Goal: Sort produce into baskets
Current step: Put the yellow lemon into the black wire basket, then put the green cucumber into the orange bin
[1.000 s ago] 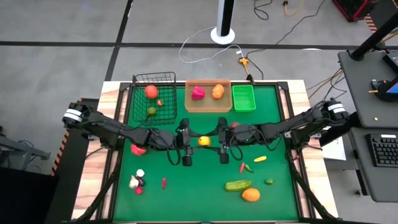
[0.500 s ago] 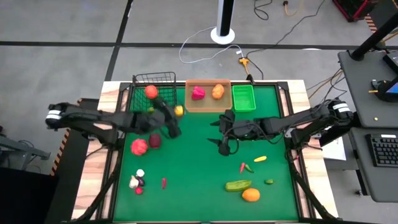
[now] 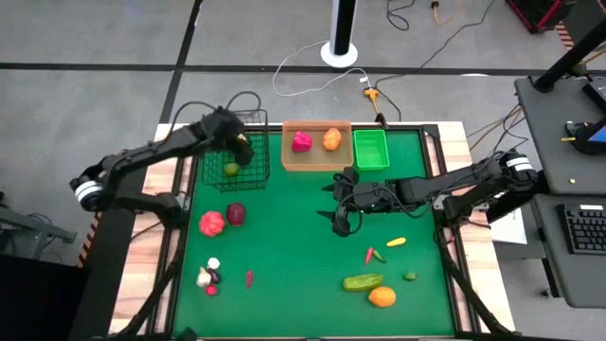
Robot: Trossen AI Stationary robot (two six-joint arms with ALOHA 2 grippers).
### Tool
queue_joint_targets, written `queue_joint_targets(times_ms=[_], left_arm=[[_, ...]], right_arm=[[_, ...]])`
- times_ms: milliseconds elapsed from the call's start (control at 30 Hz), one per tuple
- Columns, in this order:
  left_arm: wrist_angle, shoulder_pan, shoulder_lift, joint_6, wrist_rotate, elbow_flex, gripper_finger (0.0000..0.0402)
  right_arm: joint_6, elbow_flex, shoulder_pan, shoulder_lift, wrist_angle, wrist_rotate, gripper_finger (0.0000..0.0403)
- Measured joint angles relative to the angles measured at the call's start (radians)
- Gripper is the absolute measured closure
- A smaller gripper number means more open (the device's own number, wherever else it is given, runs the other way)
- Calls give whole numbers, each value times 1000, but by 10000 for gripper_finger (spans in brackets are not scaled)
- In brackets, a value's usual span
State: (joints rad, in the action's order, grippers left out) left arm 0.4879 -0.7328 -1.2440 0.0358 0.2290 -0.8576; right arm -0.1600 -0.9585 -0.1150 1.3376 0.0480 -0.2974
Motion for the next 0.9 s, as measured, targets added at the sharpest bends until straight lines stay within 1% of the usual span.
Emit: queue_joint_targets(times_ms=[133, 267, 433, 567, 733, 900], left_arm=[[-6, -47, -74, 8, -4, -10, 245], [-34, -47, -124, 20, -5, -12, 213], [-45, -47, -149, 23, -4, -12, 177], [-46, -47, -148, 25, -4, -12, 163], [-42, -41, -117, 8, -5, -12, 158], [-28, 17, -43, -34, -42, -10, 157]], right_arm=[[0, 0, 2, 0, 0, 0, 71], [2, 0, 6, 0, 0, 0, 71], [3, 0, 14, 0, 6, 1, 71], [3, 0, 18, 0, 11, 1, 71], [-6, 0, 18, 0, 30, 1, 71], [-49, 0, 18, 0, 100, 9, 71]])
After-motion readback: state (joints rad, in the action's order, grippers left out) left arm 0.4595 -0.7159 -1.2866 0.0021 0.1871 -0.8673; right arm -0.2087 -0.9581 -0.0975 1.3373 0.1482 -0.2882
